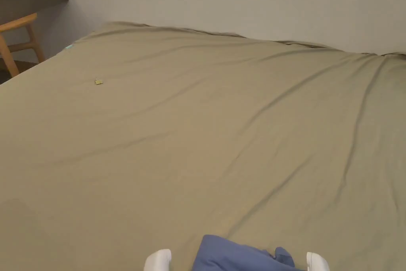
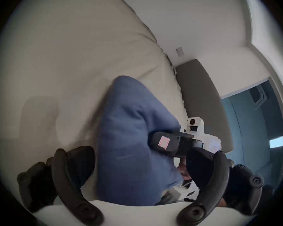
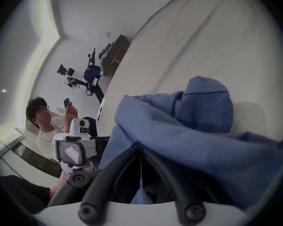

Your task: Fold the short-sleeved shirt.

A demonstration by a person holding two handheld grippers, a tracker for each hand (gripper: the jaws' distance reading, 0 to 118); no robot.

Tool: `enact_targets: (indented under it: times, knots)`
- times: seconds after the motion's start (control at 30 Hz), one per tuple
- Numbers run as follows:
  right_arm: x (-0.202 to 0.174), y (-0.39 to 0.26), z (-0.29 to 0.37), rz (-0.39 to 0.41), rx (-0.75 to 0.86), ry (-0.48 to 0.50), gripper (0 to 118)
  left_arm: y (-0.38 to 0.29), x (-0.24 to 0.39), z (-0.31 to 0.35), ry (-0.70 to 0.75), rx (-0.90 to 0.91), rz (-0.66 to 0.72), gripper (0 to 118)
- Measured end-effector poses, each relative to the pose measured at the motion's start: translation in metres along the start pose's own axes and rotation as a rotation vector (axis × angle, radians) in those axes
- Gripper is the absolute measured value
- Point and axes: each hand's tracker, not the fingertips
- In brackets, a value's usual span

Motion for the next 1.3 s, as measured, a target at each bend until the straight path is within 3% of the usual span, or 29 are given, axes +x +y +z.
enact_targets:
  times: [0.03,0.07,0.1,0.13,0.2,0.23,0.4,0.5,0.77,1.03,1.1,1.13,1.17,1.3]
  knots:
    - [0.001,0.000,0.002,0.000,0.004,-0.002,3,-0.002,0.000,-0.006,0.032,-0.056,0.037,110]
    - [0.001,0.000,0.003,0.004,0.001,-0.001,3,-0.003,0.002,-0.009,0.013,-0.041,0.022,90]
    - [0.003,0.000,0.005,0.009,0.004,-0.005,3,-0.005,0.004,-0.010,0.071,-0.050,-0.029,52]
    - [0.004,0.000,0.007,0.006,0.015,-0.005,3,-0.006,0.002,-0.009,0.146,-0.054,-0.087,31]
    - [0.004,-0.001,0.010,0.006,0.023,-0.003,3,-0.005,-0.015,0.002,-0.014,-0.037,0.054,30]
    - [0.000,-0.002,0.012,0.017,0.030,0.001,3,-0.004,-0.019,0.009,-0.022,-0.021,0.089,30]
    - [-0.020,-0.001,0.028,0.098,0.064,-0.005,3,0.012,-0.031,0.064,-0.015,0.075,0.051,27]
    - [-0.037,0.001,0.047,0.157,0.108,-0.024,3,0.039,-0.044,0.127,0.127,0.178,-0.023,27]
    - [-0.069,-0.003,0.089,0.229,0.178,-0.089,3,0.114,-0.099,0.292,0.392,0.334,-0.033,27]
    - [-0.078,-0.022,0.087,0.196,0.169,-0.174,3,0.131,-0.160,0.317,0.616,0.285,0.037,28]
    - [-0.082,-0.027,0.087,0.191,0.170,-0.176,3,0.122,-0.164,0.309,0.656,0.293,0.039,38]
    - [-0.085,-0.029,0.088,0.194,0.172,-0.179,3,0.119,-0.160,0.309,0.706,0.304,0.045,71]
    - [-0.086,-0.029,0.093,0.201,0.178,-0.186,3,0.114,-0.155,0.312,0.751,0.313,0.055,89]
    - [-0.101,-0.031,0.115,0.235,0.234,-0.186,3,0.097,-0.101,0.345,0.804,0.457,0.013,91]
